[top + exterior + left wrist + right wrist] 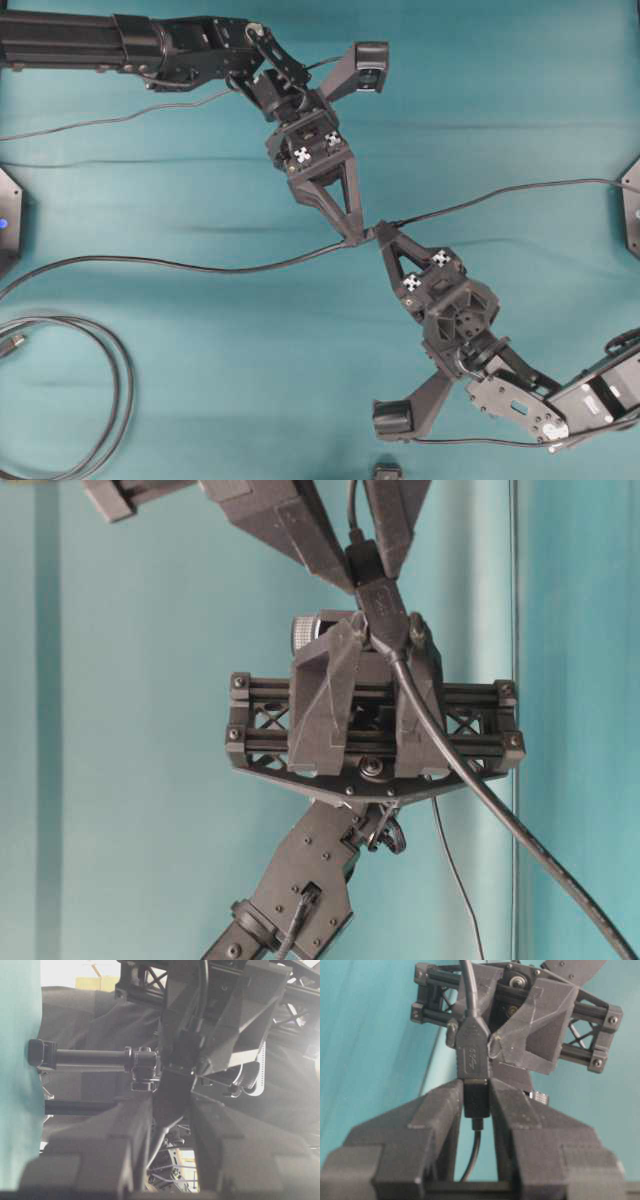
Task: Insert the USB using both arms.
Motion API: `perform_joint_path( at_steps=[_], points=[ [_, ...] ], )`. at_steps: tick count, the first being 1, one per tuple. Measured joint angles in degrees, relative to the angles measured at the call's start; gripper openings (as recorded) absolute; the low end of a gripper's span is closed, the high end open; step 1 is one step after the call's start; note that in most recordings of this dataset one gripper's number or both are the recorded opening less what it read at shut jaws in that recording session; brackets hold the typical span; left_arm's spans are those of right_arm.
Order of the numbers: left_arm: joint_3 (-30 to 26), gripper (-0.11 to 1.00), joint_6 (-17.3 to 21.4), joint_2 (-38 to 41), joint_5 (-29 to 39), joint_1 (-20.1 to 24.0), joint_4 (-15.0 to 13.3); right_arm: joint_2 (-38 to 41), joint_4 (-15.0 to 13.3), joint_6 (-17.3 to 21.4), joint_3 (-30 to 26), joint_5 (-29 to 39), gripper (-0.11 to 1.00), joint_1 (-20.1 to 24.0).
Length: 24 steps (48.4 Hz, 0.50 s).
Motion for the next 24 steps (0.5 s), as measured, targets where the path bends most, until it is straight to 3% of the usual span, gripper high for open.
perform_joint_path(
  at_steps=[10, 20, 24],
  points=[
    [-0.1, 0.23, -0.3, 0.1, 0.0, -0.5, 0.0, 0.0, -0.1, 1.1, 0.0, 0.1, 0.21, 0.3],
    [-0.1, 0.23, -0.4, 0.1, -0.9, -0.6, 0.0, 0.0, -0.1, 2.4, -0.1, 0.5, 0.68, 0.2],
    [-0.1, 0.23, -0.4, 0.1, -1.1, -0.6, 0.0, 0.0, -0.1, 3.4, -0.1, 1.0, 0.73, 0.3]
  ],
)
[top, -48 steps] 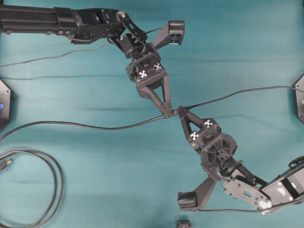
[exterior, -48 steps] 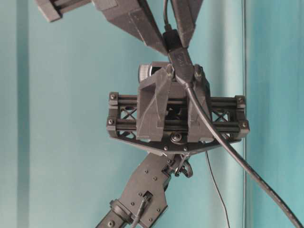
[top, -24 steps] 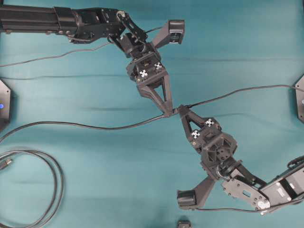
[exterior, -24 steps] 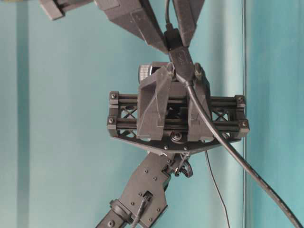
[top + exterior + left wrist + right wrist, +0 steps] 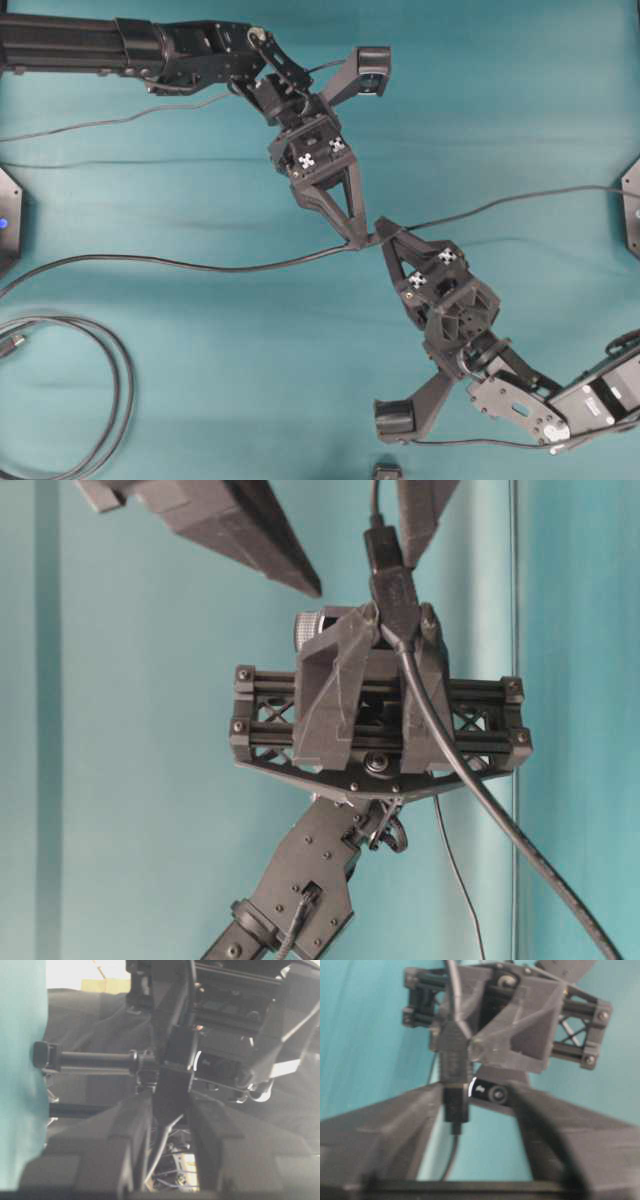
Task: Insert the USB using both arms.
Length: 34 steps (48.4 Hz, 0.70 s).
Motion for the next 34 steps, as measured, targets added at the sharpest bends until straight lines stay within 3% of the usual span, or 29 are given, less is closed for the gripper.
perform_joint_path(
  at_steps=[12, 21, 27, 34],
  points=[
    [2.8, 0.23, 0.1, -1.8, -2.2, 0.1, 0.2, -0.9, 0.2, 1.9, 0.0, 0.8, 0.72, 0.9],
    [6.1, 0.23, 0.2, -5.6, -4.5, 0.6, 0.3, -3.1, 3.4, 3.3, 1.8, 0.3, 0.72, 1.9],
    [8.1, 0.23, 0.2, -8.0, -5.9, 1.0, 0.4, -5.1, 5.0, 6.8, 3.2, 0.1, 0.72, 2.8],
    [10.1, 0.23, 1.0, -9.8, -10.1, 1.0, 2.3, -9.6, 5.2, 14.0, 4.4, 0.3, 0.72, 3.1]
  ],
)
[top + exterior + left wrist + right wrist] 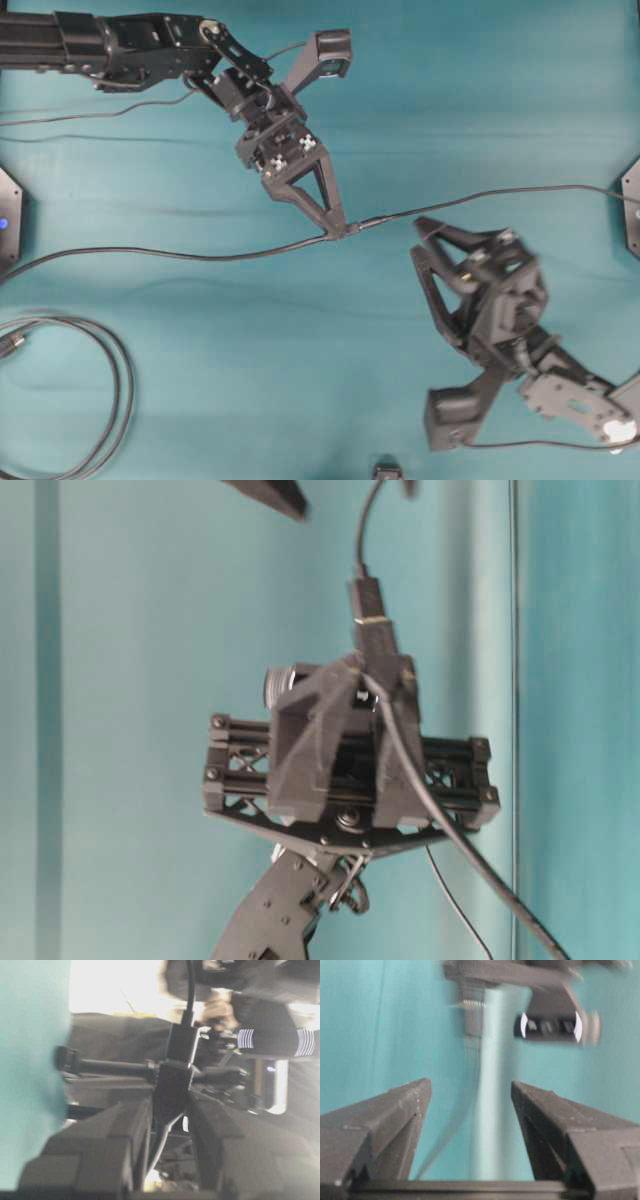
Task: Insert the USB using both arms.
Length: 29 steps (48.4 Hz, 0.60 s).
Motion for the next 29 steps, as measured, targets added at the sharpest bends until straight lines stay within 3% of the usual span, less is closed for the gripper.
perform_joint_path(
  at_steps=[4, 8, 17, 29],
  points=[
    [0.5, 0.23, 1.2, -1.1, -4.7, -0.3, 3.3, -3.0, 0.0, 4.6, 0.5, 0.3, 0.72, 0.0],
    [1.0, 0.23, 2.2, -2.8, -11.8, -1.1, 8.3, -6.2, 0.1, 8.0, 0.5, 0.5, 0.72, 0.0],
    [2.0, 0.23, 2.5, -4.9, -27.5, -6.2, 19.5, -10.5, 0.0, 10.4, -0.1, 1.5, 0.72, 0.0],
    [2.7, 0.22, 2.5, -3.7, -38.5, -13.5, 28.1, -14.1, 0.0, 15.5, -2.5, 6.2, 0.72, 0.0]
  ],
)
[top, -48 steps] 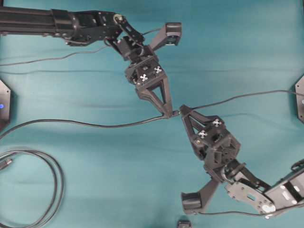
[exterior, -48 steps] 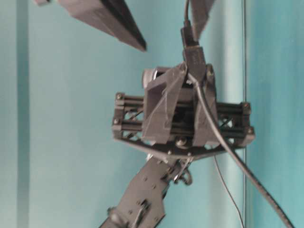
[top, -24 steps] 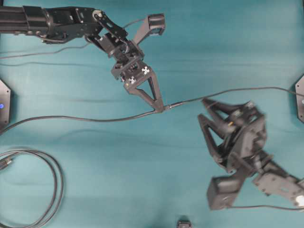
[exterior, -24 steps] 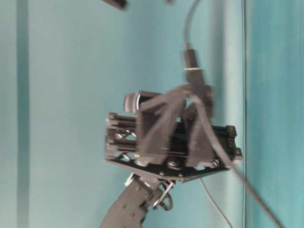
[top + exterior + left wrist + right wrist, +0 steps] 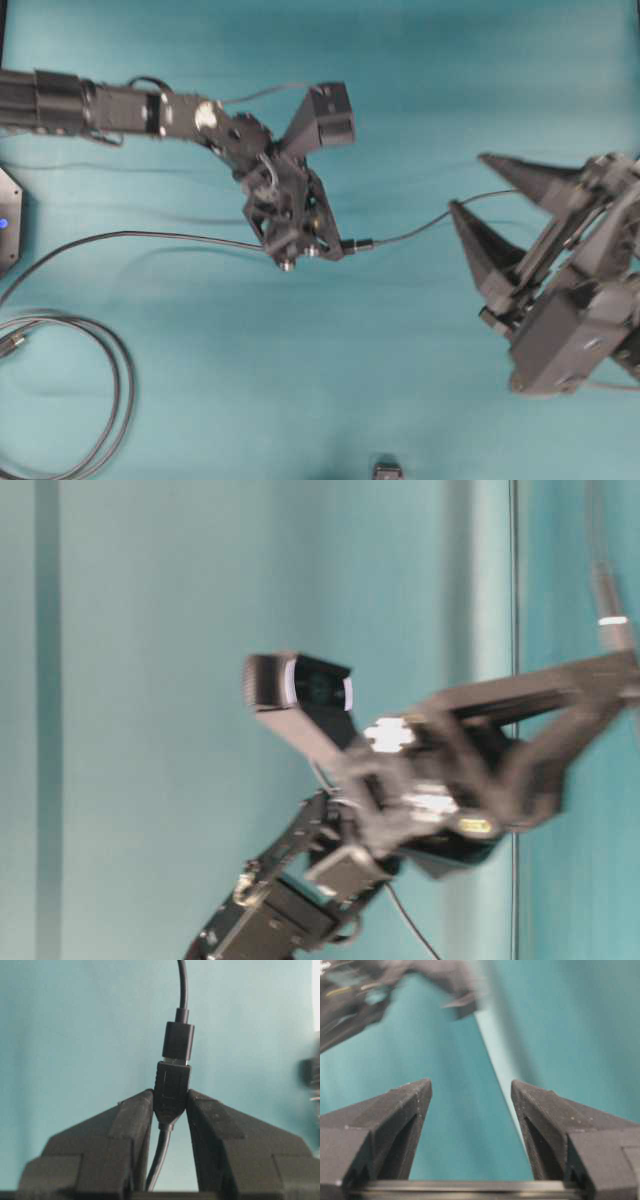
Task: Insert the USB using both arms.
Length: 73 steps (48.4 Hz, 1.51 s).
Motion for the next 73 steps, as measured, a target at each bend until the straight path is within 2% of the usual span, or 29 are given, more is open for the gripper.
perform_joint_path(
  at_steps=[7, 12, 21, 25, 53, 56, 64, 66, 73],
  points=[
    [0.7, 0.22, -0.1, 1.0, -8.0, -1.9, 3.2, -3.2, 0.0, 5.4, -0.3, 1.3, 0.72, 0.0],
    [1.8, 0.22, -0.1, 1.1, -11.8, -1.8, 5.4, -4.7, 0.0, 7.6, -0.3, 1.7, 0.72, -0.3],
    [3.8, 0.22, -0.1, 2.3, -13.1, -2.5, 11.8, -5.8, 0.0, 8.8, -0.3, 1.7, 0.72, -1.6],
    [4.1, 0.22, 0.0, 3.3, -12.9, -3.2, 13.5, -5.9, 0.1, 8.7, -0.3, 1.7, 0.72, -2.1],
    [3.7, 0.22, 0.0, 4.4, -12.8, -3.9, 16.1, -5.9, 0.1, 8.7, -0.2, 1.7, 0.72, -3.1],
    [3.8, 0.28, 0.0, 4.2, -12.9, -4.0, 16.2, -5.9, 0.1, 8.7, -0.2, 1.7, 0.72, -3.1],
    [4.0, 0.75, 0.0, 3.4, -12.9, -4.2, 16.3, -6.0, 0.0, 8.7, -0.3, 1.7, 0.72, -3.1],
    [4.0, 0.83, 0.0, 2.6, -12.9, -4.2, 16.3, -6.0, 0.0, 8.7, -0.3, 1.7, 0.72, -3.1],
    [4.0, 0.78, -0.1, -1.4, -12.9, -4.4, 16.3, -6.9, 0.1, 8.8, 0.4, 1.7, 0.72, -3.1]
  ],
)
